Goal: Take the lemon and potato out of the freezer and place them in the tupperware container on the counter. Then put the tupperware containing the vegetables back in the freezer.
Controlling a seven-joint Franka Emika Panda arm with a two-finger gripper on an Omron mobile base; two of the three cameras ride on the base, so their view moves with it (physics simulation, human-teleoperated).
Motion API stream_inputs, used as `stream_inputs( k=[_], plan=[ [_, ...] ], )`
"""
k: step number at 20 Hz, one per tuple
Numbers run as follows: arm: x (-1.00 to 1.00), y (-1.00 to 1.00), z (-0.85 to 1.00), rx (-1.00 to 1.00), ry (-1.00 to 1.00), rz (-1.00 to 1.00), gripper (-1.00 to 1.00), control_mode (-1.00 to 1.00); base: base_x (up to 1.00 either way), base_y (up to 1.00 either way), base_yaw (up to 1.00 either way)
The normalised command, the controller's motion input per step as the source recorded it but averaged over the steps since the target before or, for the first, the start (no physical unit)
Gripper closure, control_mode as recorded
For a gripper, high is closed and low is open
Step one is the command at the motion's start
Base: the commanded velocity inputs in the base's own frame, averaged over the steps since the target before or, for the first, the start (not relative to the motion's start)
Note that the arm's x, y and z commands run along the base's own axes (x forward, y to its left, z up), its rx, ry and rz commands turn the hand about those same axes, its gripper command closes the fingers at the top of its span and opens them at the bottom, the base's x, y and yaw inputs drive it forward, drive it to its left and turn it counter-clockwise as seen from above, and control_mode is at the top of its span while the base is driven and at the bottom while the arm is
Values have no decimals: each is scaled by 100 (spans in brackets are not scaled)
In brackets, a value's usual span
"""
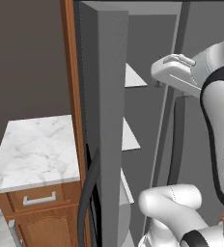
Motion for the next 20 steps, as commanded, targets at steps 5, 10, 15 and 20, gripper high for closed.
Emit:
stream_inputs(
  k=[5,10,15,20],
  plan=[
    [88,36,0,-5,-1,0,-100,-100,0,0,0],
    [92,19,0,-1,0,0,-100,-100,0,0,0],
    [87,6,0,0,0,0,-100,-100,0,0,0],
    [75,8,0,-2,0,0,-100,-100,0,0,0]
  ],
)
